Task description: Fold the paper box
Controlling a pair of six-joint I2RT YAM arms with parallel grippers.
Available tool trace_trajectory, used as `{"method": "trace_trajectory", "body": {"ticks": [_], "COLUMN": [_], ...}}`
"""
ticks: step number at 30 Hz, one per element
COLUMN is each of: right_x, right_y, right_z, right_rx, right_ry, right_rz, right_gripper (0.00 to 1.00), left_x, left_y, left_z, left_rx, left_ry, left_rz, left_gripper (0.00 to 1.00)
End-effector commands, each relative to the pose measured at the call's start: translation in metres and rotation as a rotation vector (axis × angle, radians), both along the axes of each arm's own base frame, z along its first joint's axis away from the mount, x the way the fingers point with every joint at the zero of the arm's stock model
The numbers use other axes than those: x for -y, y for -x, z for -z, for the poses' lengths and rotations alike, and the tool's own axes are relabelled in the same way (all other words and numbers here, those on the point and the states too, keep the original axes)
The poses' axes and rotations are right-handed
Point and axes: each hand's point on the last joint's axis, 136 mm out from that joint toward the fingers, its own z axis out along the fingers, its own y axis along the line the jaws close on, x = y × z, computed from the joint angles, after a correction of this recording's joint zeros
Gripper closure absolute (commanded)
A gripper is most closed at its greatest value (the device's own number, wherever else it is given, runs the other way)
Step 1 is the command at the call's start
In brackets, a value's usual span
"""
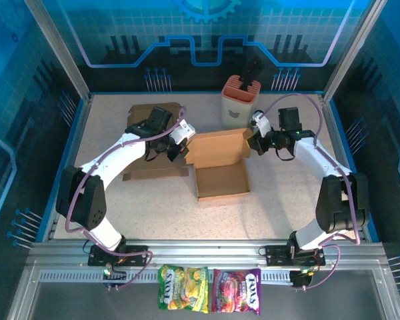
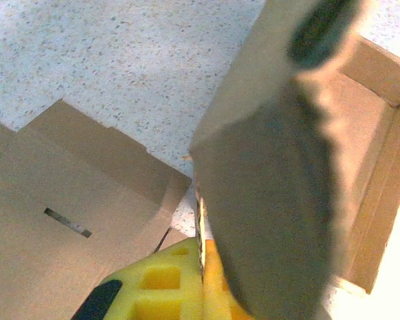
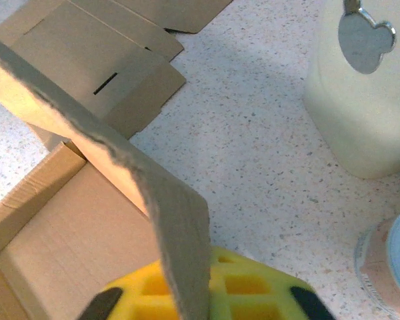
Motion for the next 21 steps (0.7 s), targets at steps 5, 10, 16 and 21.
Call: {"method": "trace_trajectory", "body": {"ticks": [5,10,16,21], "right_x": [-0.011,-0.016,-0.010,-0.006], "right_y": [-0.006,-0.012,-0.010,-0.013], "right_z": [-0.015,-0.032,-0.044,-0.059], "right_rx": [0.050,0.108,0.156,0.233], "right_ry": [0.081,0.111,0.080,-0.094], "right_rz": [0.089,0.263,0.505,0.641], "right_gripper": [1.00,1.00,1.00,1.00], "left_x": [-0.004,0.007,0.028,0.042], "left_y": [-0.032,-0.043,-0.055,-0.067], "left_z": [-0.014,-0.024,-0.040,-0.050], "left_rx": [-0.012,-0.009,0.024,0.055], "left_ry": [0.034,0.066,0.149,0.271], "left_rz": [-0.236,-0.383,-0.469,-0.484], "left_gripper": [1.00,1.00,1.00,1.00]}}
